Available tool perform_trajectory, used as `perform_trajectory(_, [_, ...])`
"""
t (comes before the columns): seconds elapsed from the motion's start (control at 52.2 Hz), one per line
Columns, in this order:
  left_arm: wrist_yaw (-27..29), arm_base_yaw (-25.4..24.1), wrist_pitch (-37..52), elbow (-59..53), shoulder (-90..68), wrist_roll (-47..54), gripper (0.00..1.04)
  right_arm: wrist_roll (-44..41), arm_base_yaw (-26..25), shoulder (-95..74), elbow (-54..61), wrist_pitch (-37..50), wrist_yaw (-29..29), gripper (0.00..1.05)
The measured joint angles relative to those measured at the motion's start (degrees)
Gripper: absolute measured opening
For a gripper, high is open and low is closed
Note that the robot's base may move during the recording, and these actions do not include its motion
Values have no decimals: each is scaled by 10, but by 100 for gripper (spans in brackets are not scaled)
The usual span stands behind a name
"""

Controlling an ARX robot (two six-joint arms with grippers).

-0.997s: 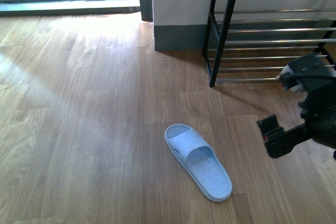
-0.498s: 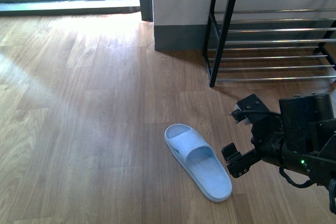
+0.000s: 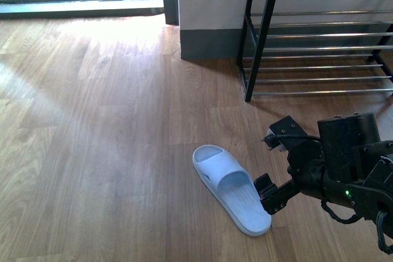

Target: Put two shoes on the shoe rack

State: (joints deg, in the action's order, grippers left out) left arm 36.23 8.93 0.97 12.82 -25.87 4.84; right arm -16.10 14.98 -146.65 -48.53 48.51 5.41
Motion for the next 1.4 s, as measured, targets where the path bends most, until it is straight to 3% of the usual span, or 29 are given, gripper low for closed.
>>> perform_trajectory(0.288, [0,0,0,0,0,0,2,1,0,0,1,3,0,96])
perform_trajectory(0.422, [0,0,0,0,0,0,2,10,3,-34,9,143,-10,96])
perform_trajectory(0.498, [0,0,0,0,0,0,2,16,5,-56,-3,166,-11,96])
perform_trajectory(1.399, [0,0,0,0,0,0,2,24,9,-243,-244,30,13,96])
